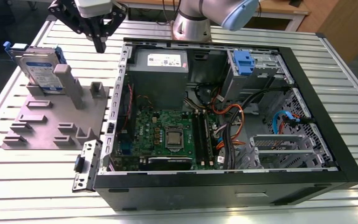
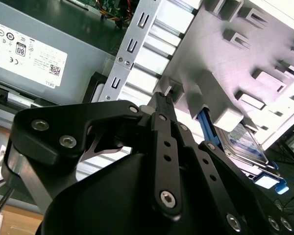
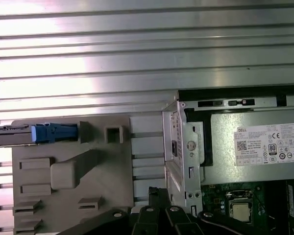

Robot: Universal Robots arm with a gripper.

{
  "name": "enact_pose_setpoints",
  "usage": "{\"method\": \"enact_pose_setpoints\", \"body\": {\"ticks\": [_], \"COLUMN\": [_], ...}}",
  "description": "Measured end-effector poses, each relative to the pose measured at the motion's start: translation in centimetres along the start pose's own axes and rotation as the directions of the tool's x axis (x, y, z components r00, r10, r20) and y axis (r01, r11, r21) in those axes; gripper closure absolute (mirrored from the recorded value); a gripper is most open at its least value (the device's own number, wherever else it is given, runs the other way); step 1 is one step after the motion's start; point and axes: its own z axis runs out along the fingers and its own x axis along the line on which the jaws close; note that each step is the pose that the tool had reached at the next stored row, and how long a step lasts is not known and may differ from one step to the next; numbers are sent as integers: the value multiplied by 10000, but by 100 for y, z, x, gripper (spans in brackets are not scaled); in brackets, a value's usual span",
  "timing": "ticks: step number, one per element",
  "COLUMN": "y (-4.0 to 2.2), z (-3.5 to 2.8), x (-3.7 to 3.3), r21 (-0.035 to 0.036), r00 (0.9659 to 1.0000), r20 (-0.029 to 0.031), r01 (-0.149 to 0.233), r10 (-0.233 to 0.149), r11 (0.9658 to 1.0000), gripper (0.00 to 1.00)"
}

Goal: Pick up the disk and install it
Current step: 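Reach for the disk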

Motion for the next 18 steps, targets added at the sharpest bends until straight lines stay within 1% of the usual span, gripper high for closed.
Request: {"method": "enact_pose_setpoints", "body": {"ticks": [2, 4, 10, 14, 18], "y": [21, 28, 25, 25, 23], "z": [3, 6, 15, 23, 30], "x": [18, 60, 194, 243, 276], "r21": [0, 1, 2, 3, 3], "r00": [10000, 10000, 10000, 10000, 10000], "r20": [0, -2, -12, -25, -41], "r01": [0, -1, 0, -1, -2], "r10": [0, 1, 0, 1, 2], "r11": [10000, 10000, 10000, 10000, 10000], "gripper": [89, 89, 89, 89, 89]}}
